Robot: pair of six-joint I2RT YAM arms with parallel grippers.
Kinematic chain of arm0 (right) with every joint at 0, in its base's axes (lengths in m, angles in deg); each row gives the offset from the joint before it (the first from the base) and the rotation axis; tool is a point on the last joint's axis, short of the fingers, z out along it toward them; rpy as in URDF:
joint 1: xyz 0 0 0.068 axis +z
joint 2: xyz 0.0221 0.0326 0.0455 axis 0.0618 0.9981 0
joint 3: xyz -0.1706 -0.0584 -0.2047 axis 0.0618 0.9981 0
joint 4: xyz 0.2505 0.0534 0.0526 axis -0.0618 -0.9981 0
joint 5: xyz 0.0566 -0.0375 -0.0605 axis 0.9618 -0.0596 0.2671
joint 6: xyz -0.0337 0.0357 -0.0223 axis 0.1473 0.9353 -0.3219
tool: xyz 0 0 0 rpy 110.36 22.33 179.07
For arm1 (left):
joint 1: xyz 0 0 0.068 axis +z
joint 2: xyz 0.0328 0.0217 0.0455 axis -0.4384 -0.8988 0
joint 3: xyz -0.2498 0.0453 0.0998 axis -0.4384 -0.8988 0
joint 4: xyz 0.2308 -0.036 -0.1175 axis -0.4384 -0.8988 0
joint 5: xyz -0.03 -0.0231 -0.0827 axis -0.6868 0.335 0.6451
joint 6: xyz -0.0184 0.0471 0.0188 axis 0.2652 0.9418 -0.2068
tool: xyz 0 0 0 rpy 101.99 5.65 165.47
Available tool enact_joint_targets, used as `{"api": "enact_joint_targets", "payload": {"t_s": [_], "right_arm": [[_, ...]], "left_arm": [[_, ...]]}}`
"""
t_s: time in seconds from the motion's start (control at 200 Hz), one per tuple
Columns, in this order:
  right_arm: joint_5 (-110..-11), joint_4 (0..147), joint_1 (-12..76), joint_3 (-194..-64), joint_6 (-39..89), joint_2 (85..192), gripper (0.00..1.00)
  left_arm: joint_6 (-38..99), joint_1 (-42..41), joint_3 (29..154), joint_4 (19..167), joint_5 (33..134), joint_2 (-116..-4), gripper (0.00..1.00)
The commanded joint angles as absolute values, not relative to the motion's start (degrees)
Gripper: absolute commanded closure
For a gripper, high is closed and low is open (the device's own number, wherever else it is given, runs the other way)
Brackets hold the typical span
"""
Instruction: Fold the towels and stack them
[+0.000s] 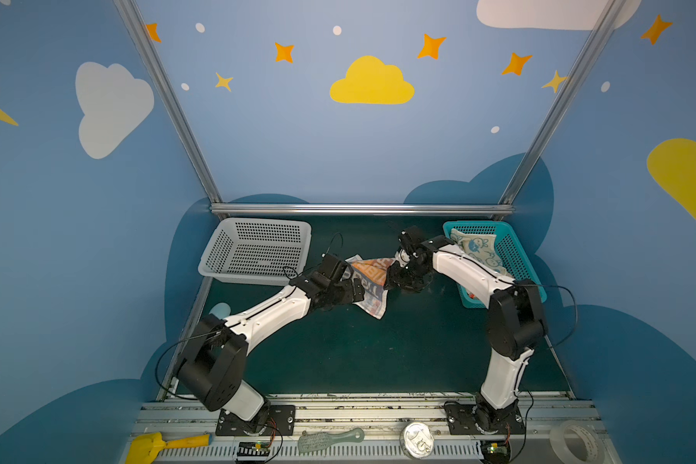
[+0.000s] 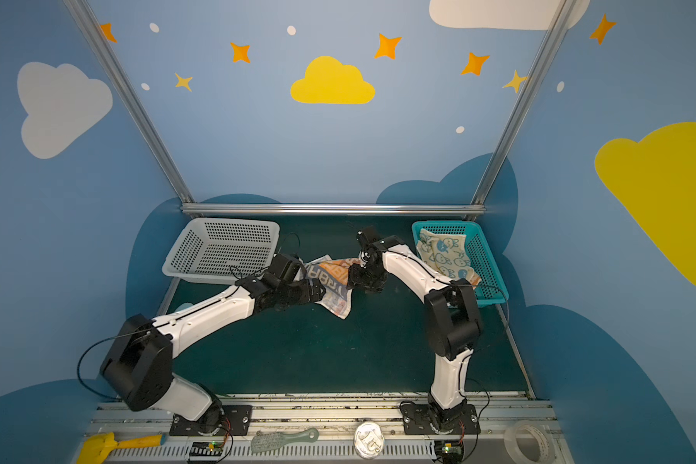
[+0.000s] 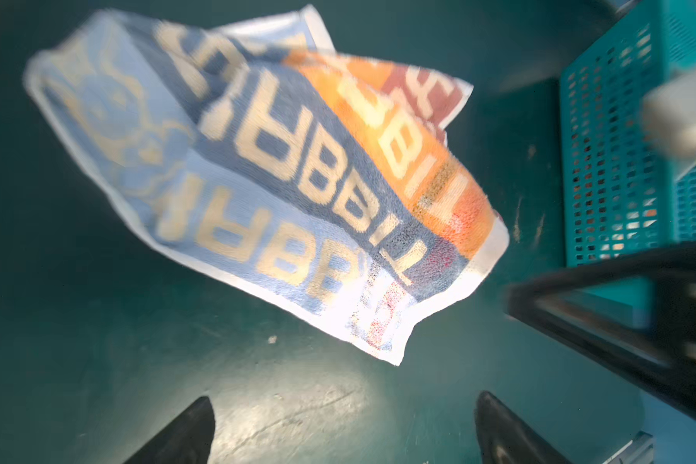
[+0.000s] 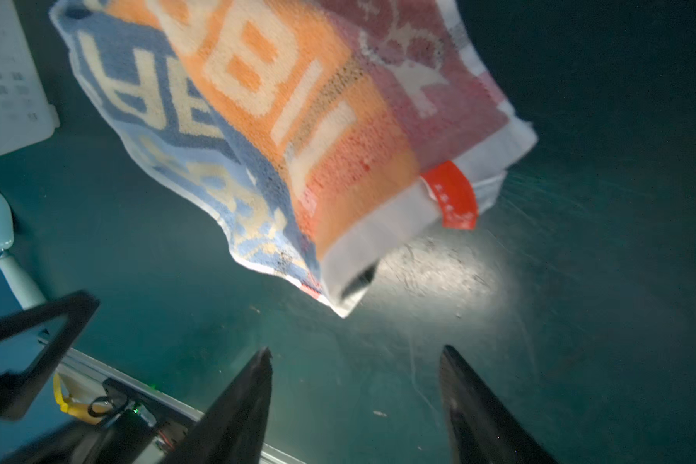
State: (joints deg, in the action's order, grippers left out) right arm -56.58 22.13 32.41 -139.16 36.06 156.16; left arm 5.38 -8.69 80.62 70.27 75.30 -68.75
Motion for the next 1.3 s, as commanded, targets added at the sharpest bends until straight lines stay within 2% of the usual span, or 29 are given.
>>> {"api": "enact_joint_targets", "payload": {"t_s": [0.0, 0.04, 0.13, 0.481, 0.816, 1.071, 1.292], "right_arm": [[-58.1, 20.2, 30.3, -136.4, 34.9, 150.5, 0.2], [-58.1, 20.5, 29.1, -135.4, 35.0, 149.6, 0.15], [-57.4, 21.1, 26.1, -133.9, 34.9, 148.8, 0.11], [-53.7, 23.4, 22.1, -134.6, 34.3, 151.4, 0.1], [-52.0, 25.6, 22.2, -132.2, 34.4, 153.0, 0.1], [-48.9, 27.8, 22.4, -130.5, 34.8, 154.0, 0.1], [-48.6, 27.0, 22.2, -132.5, 34.1, 153.4, 0.1]], "left_arm": [[4.8, -9.5, 85.6, 69.5, 78.2, -74.0, 0.0], [5.0, -10.0, 87.6, 68.5, 78.3, -76.2, 0.0], [4.4, -10.6, 91.5, 67.8, 79.7, -80.2, 0.01], [3.1, -12.1, 93.0, 65.5, 81.3, -88.9, 0.0], [5.1, -5.9, 90.6, 60.5, 79.8, -92.5, 0.0], [7.2, -2.5, 92.8, 56.1, 76.2, -93.5, 0.0], [10.0, -4.5, 98.3, 55.3, 79.6, -85.5, 0.0]]}}
